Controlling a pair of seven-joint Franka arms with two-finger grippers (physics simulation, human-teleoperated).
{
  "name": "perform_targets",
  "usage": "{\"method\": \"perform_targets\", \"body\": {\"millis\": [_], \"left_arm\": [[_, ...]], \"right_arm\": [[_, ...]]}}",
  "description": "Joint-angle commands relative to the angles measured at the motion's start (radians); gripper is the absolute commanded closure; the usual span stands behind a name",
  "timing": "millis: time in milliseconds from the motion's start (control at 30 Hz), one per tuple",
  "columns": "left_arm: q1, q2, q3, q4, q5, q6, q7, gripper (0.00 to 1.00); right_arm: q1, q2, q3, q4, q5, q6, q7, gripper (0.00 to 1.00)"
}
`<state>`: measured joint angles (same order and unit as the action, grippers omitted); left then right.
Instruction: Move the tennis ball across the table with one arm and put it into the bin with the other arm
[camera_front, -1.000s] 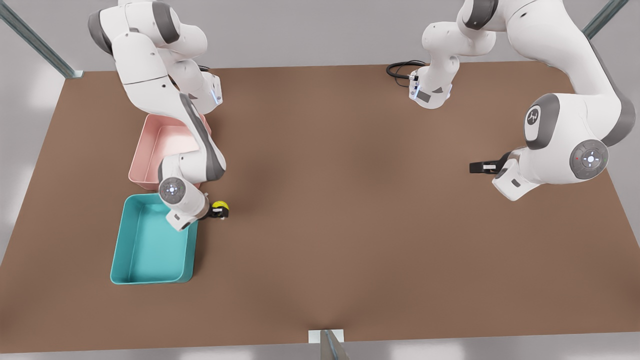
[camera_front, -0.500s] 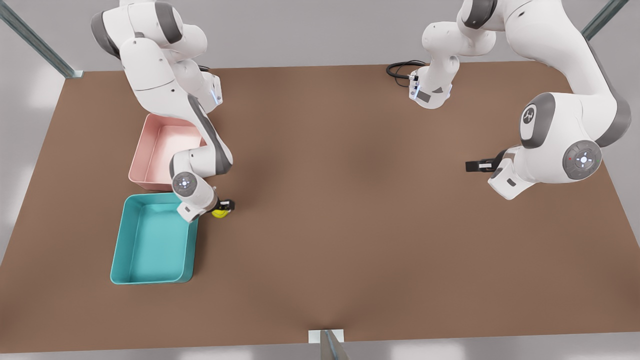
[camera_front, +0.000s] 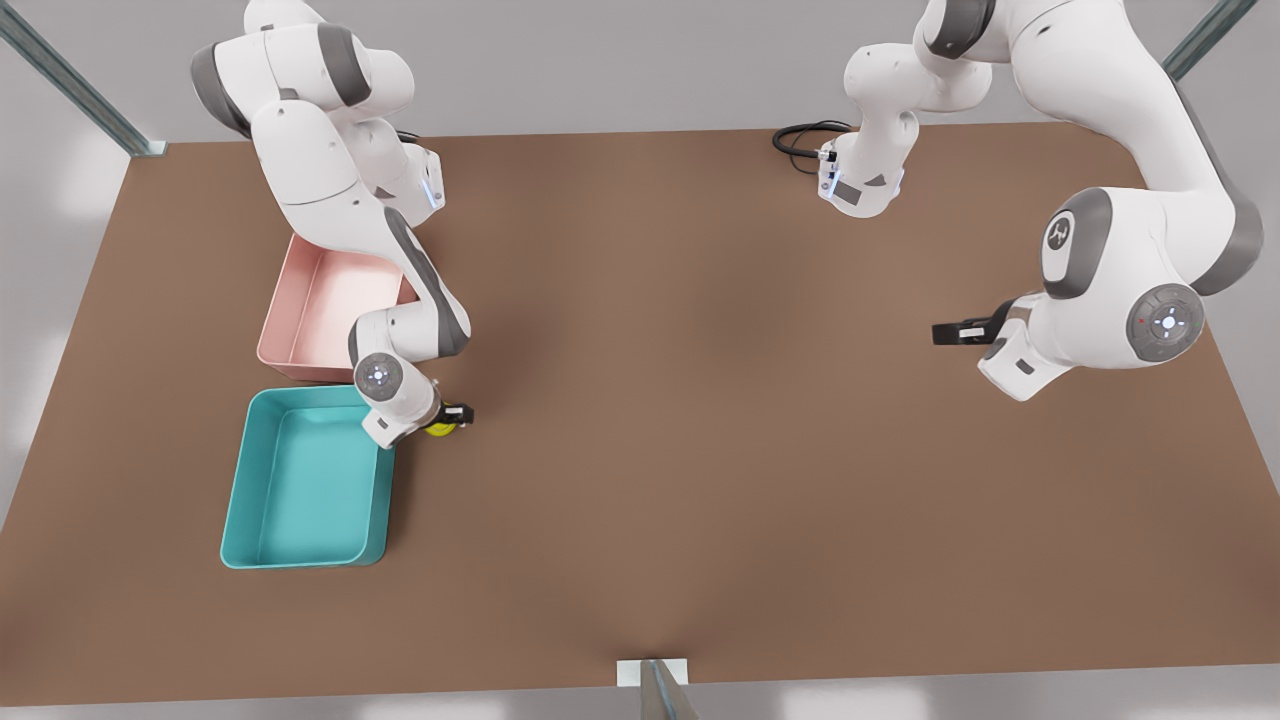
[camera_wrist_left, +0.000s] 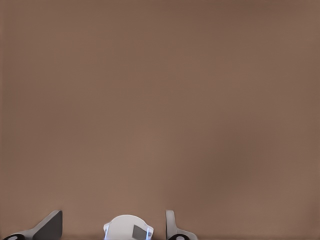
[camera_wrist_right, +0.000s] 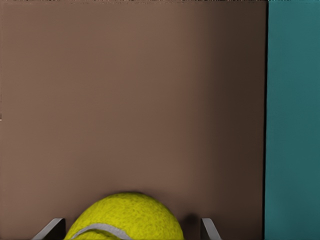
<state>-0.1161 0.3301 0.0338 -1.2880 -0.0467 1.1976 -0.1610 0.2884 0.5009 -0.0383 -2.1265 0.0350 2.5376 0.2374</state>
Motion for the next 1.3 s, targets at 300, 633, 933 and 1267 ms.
{"method": "perform_targets", "body": {"millis": [300,633,933,1267], "left_arm": [[0.012,0.02,0.005,0.004,0.021,0.02,-0.017,0.0],[0.009,0.006,0.0,0.009,0.019,-0.03,-0.017,0.0],[0.009,0.003,-0.02,0.007,0.016,-0.062,-0.018,0.0],[0.01,-0.005,-0.021,0.015,0.01,-0.072,-0.021,0.0]], "right_arm": [[0.0,-0.022,0.005,0.011,0.002,-0.005,0.0,0.3],[-0.078,-0.117,-0.089,0.292,-0.01,-0.263,-0.599,0.3],[-0.138,-0.001,-0.161,0.382,0.114,-0.33,-0.79,0.0],[-0.149,-0.366,-0.057,0.655,-0.09,-1.122,-0.268,0.0]]}}
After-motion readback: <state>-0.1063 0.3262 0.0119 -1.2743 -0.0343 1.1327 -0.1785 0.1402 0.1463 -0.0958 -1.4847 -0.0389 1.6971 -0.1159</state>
